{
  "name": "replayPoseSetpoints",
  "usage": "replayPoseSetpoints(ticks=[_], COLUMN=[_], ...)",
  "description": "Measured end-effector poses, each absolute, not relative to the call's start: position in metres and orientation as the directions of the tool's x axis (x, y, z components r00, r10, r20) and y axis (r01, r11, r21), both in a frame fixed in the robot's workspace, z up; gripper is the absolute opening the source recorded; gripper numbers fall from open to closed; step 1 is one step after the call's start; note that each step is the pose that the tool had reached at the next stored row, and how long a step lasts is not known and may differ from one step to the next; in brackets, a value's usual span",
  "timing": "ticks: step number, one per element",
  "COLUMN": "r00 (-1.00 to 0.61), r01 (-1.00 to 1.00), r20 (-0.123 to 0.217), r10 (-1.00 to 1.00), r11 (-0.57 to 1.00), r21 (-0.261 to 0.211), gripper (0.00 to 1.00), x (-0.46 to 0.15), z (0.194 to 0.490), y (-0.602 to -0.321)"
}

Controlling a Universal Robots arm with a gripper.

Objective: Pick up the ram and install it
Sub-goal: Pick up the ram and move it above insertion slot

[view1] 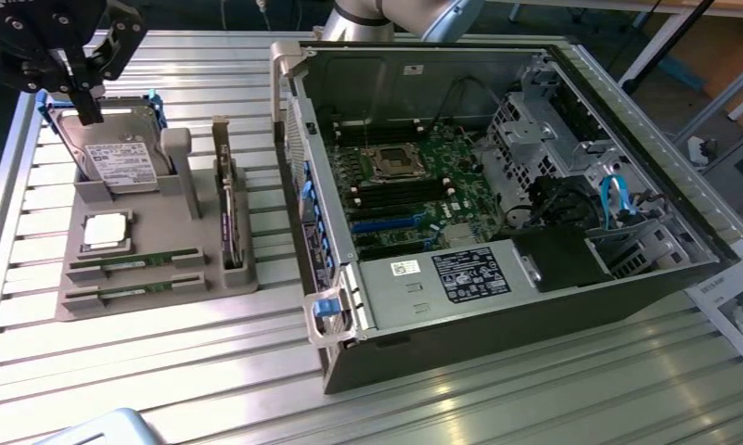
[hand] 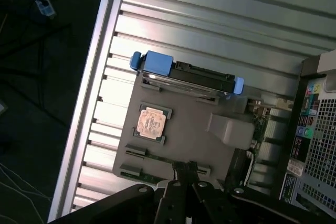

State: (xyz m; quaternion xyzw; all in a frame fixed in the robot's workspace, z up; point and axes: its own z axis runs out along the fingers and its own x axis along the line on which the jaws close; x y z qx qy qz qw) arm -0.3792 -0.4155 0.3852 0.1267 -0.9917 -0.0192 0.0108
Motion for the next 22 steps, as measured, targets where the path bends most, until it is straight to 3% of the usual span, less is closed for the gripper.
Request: replayPoseSetpoints(ticks=[22], r00=[-0.850], r01=[-0.526], r20=[0.016], r10=[-0.527], r11=[0.849], r21=[0.041], gripper=[0.10], x=[-0.3792], z=[0.3853], y=[-0.4157])
